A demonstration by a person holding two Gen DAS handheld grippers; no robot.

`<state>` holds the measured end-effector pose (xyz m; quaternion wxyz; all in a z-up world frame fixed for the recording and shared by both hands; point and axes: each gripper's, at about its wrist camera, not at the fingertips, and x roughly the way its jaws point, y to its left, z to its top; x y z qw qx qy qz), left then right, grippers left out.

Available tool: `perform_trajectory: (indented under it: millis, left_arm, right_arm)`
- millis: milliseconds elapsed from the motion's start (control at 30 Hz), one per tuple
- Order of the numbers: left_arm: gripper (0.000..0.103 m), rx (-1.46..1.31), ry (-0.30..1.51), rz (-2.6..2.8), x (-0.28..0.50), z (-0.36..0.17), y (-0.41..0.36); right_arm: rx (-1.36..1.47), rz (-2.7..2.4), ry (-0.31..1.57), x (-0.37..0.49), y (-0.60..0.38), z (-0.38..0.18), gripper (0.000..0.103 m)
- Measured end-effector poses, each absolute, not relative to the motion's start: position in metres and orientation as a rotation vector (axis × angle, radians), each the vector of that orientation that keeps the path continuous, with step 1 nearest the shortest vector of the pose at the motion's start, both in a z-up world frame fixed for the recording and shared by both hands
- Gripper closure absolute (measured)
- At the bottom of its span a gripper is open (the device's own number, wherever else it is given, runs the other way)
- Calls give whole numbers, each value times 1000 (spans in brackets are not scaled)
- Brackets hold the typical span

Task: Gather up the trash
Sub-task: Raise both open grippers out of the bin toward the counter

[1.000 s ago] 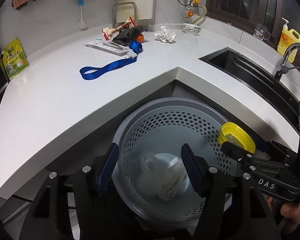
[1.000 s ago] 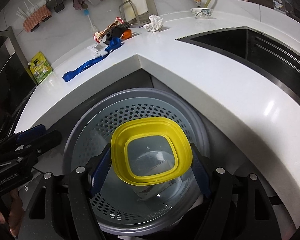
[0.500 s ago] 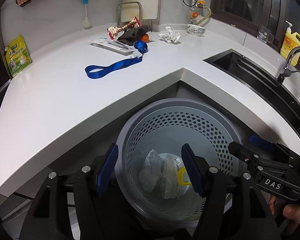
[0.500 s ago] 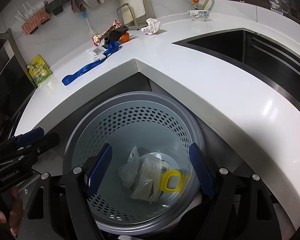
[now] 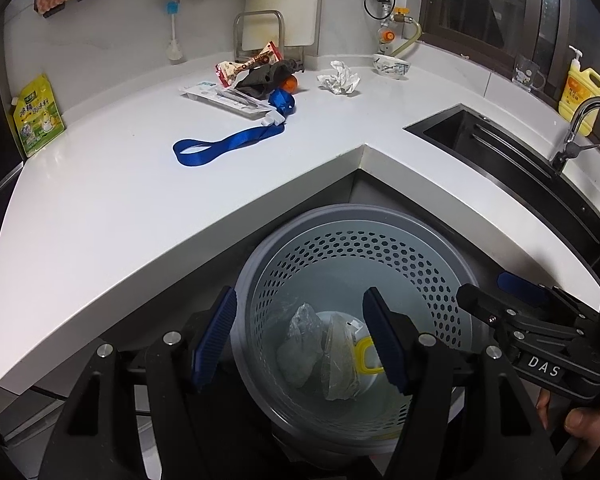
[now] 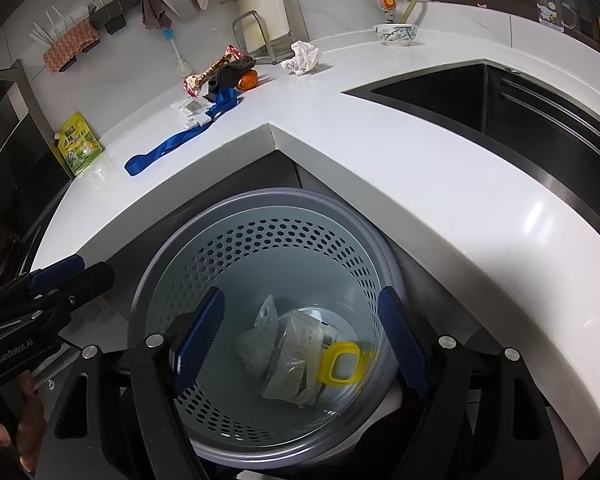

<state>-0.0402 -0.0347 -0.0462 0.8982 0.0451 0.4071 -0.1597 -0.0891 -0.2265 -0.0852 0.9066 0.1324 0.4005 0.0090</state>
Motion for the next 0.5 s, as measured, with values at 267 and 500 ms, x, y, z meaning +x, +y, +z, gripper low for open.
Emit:
perform_trajectory:
  millis: [267,500]
  left_arm:
    - [35,85,834,-337,-41,-41,-34]
    - [35,78,841,-344,-40,-38,-34]
  right_arm:
    - [264,11,814,-92,-228,-76,27]
    - [248,13,809,-90,-225,-69,27]
